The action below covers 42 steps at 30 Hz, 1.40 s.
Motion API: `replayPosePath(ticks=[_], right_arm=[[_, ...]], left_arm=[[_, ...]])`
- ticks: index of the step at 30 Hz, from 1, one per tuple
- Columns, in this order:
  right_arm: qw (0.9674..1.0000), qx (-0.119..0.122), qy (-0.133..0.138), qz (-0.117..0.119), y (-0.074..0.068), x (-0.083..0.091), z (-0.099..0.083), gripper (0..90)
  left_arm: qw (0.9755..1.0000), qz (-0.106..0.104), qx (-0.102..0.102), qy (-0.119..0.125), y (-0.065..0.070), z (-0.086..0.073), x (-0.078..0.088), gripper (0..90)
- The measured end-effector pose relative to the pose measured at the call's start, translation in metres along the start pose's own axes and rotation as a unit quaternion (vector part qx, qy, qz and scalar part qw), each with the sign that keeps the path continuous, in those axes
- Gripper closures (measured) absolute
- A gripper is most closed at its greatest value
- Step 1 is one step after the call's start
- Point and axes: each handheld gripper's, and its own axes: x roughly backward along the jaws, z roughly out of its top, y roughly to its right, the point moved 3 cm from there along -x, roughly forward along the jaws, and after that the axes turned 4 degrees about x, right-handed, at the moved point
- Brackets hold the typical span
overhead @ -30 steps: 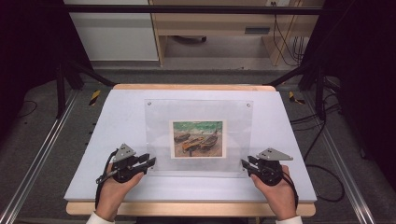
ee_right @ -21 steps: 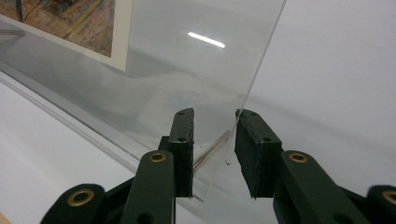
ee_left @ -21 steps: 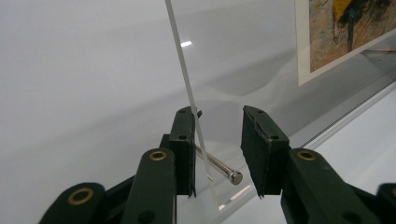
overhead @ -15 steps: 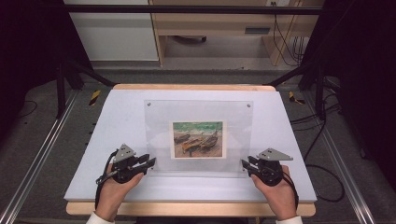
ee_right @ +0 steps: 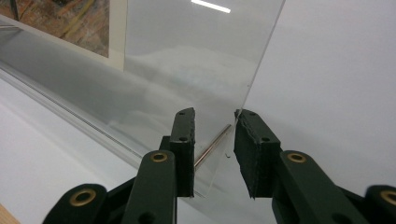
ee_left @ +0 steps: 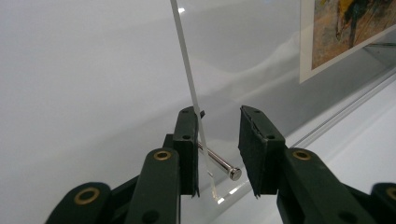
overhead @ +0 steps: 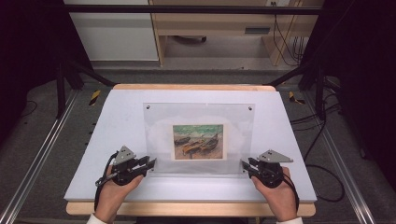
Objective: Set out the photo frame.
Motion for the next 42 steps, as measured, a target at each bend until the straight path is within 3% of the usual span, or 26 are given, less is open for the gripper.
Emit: replayPosePath(ticks=[42], right_arm=[[0.9999, 0.014, -0.006, -0.005, -0.0079, 0.0034, -0.0098, 68.0]], left_arm=[[0.9998, 0.001, -0.011, -0.015, 0.0052, -0.0101, 0.0035, 67.5]])
